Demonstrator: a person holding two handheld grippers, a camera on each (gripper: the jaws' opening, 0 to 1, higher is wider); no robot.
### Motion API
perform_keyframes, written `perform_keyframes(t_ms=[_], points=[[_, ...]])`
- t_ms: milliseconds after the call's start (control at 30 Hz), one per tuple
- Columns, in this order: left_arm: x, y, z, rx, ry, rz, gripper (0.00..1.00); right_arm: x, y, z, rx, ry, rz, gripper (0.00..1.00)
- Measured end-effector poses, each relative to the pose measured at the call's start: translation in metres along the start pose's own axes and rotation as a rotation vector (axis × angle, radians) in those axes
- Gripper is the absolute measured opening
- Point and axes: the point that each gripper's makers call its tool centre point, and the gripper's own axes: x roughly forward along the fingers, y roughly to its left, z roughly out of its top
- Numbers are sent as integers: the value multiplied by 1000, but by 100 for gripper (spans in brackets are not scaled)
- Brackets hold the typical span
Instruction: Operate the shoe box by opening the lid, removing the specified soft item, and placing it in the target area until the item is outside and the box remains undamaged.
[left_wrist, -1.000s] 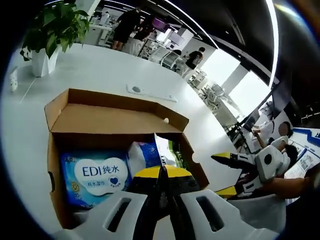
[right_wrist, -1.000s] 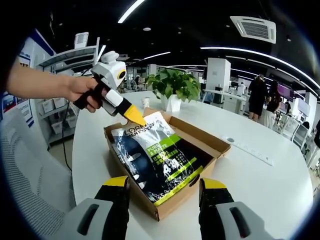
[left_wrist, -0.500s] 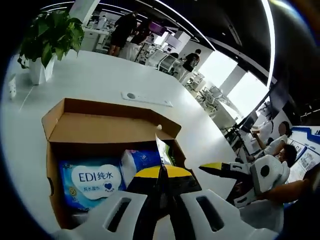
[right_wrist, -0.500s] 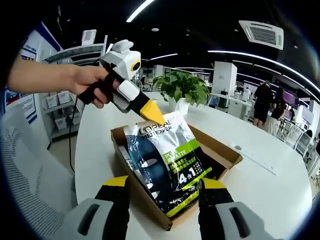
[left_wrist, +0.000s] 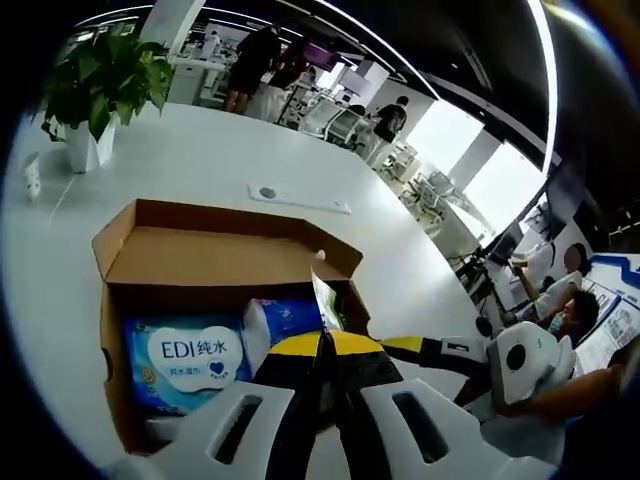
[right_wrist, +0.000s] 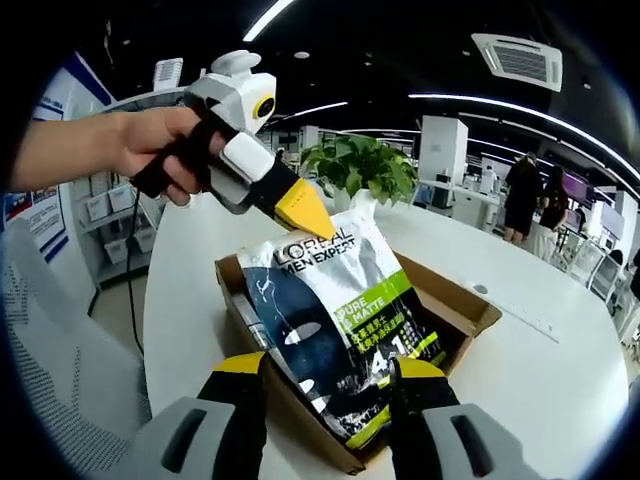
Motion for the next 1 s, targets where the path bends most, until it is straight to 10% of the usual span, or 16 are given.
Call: perform_keyframes(t_ms=[1000], points=[[-7, -5, 6, 106, -19, 37, 0, -3, 1, 10, -25, 15, -12, 0]])
